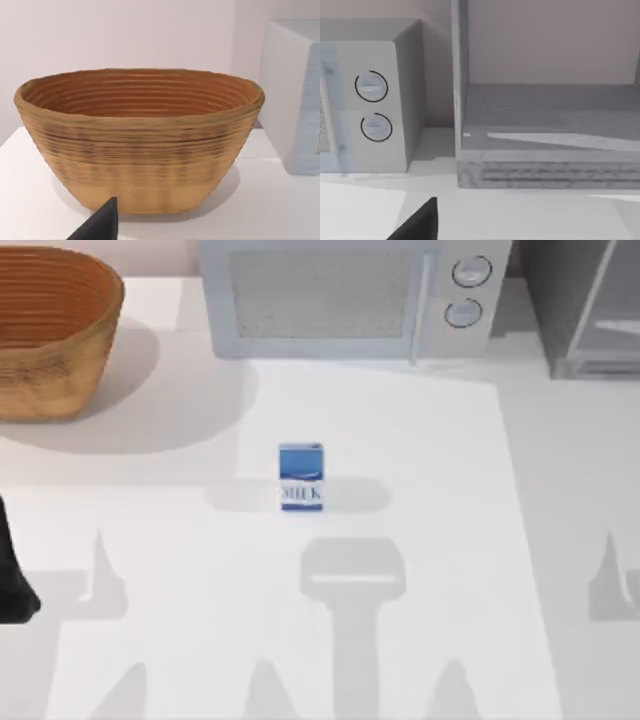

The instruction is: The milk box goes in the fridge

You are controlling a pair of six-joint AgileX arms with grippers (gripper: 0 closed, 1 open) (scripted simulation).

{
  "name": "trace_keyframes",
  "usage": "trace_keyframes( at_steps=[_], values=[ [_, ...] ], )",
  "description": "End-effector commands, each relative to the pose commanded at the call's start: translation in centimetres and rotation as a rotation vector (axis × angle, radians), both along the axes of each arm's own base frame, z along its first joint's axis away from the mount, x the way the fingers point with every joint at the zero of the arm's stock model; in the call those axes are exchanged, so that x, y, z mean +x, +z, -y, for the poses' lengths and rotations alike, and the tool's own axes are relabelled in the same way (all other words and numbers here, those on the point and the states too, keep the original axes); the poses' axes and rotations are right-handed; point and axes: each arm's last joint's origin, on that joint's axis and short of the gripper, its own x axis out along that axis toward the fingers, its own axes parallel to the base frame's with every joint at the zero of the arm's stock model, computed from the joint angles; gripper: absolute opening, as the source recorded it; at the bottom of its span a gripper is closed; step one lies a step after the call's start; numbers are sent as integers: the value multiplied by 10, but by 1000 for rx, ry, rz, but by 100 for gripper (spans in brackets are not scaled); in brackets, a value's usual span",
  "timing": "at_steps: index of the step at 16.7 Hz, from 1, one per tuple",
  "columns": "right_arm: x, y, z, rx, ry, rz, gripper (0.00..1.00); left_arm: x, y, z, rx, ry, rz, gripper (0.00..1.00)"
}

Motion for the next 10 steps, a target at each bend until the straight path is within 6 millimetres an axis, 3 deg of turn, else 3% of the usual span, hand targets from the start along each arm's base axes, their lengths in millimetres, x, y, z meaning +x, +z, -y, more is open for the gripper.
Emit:
trace_keyframes(
  at_steps=[5,10],
  values=[
    [2,10,-2,5,5,12,100,0,0,0,0,0,0,100],
    [19,50,-15,25,15,32,100,0,0,0,0,0,0,100]
  ],
)
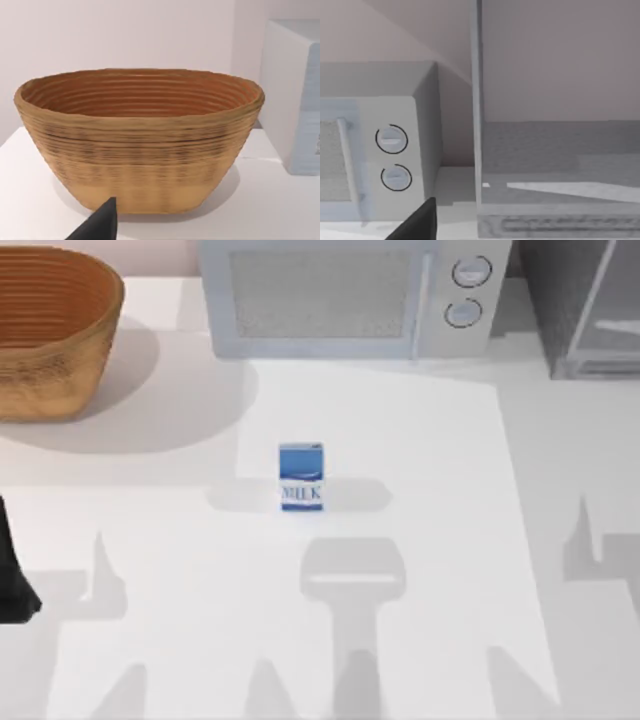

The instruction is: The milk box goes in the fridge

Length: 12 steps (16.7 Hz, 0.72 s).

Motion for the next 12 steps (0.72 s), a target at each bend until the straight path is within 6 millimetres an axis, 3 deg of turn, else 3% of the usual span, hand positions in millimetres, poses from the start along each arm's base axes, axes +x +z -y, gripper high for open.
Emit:
trace_keyframes(
  at_steps=[4,7,10,12],
  values=[
    [38,34,-26,21,2,-7,100,0,0,0,0,0,0,100],
    [78,46,-63,34,1,-25,100,0,0,0,0,0,0,100],
    [119,38,-118,40,0,-50,100,0,0,0,0,0,0,100],
    [140,18,-161,40,-2,-67,100,0,0,0,0,0,0,100]
  ],
)
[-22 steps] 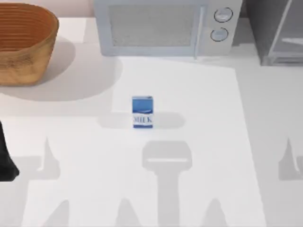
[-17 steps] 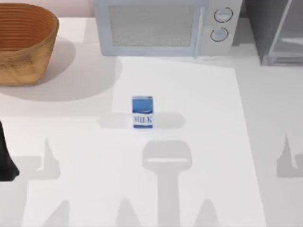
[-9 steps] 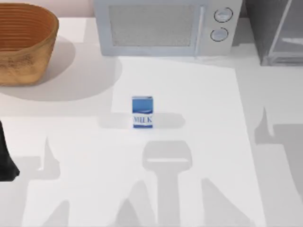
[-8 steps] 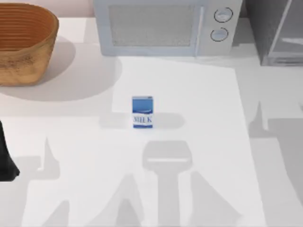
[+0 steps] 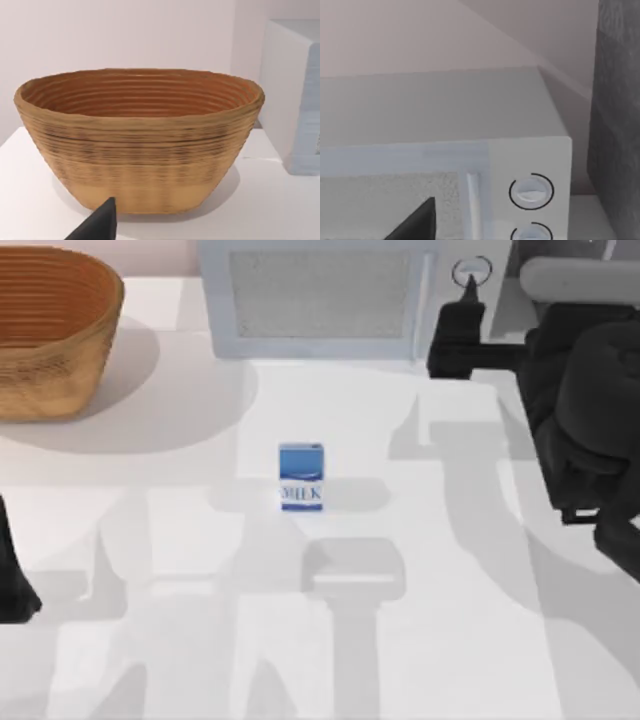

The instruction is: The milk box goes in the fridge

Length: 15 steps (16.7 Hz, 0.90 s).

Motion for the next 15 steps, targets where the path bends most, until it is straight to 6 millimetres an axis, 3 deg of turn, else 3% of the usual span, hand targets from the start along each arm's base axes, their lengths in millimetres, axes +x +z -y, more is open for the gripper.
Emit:
trace_keyframes(
  at_steps=[3,7,11,13,15],
  values=[
    [16,-46,-66,-8,-3,-25,100,0,0,0,0,0,0,100],
    [8,-124,-135,-32,-9,-50,100,0,0,0,0,0,0,100],
    [-13,-187,-170,-56,-16,-62,100,0,0,0,0,0,0,100],
    [-21,-205,-178,-63,-18,-64,100,0,0,0,0,0,0,100],
    [-23,-210,-180,-66,-19,-65,100,0,0,0,0,0,0,100]
  ],
)
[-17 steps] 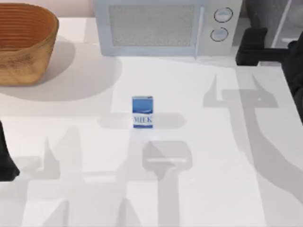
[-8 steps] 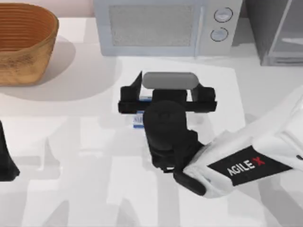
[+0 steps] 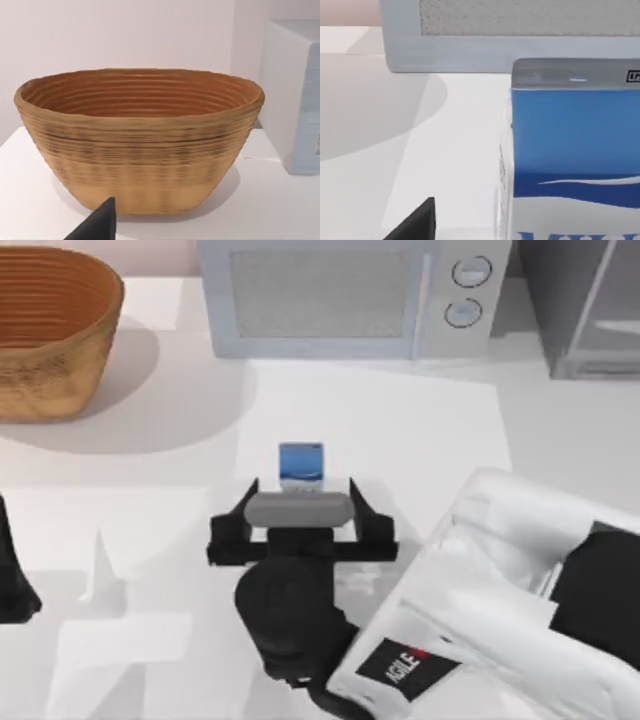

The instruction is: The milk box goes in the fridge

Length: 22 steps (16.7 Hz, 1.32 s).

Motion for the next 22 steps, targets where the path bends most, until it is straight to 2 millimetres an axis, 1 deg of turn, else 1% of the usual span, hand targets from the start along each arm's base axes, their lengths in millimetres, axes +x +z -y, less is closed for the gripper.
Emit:
trace_keyframes(
  at_steps=[5,7,12,13,16,22],
  values=[
    [2,0,2,-3,-2,-2,100,0,0,0,0,0,0,100],
    [11,0,0,0,0,-1,100,0,0,0,0,0,0,100],
    [46,-5,0,0,0,0,100,0,0,0,0,0,0,100],
    [49,-5,0,0,0,0,100,0,0,0,0,0,0,100],
    [50,-5,1,0,0,0,100,0,0,0,0,0,0,100],
    [50,-5,1,0,0,0,55,0,0,0,0,0,0,100]
  ],
)
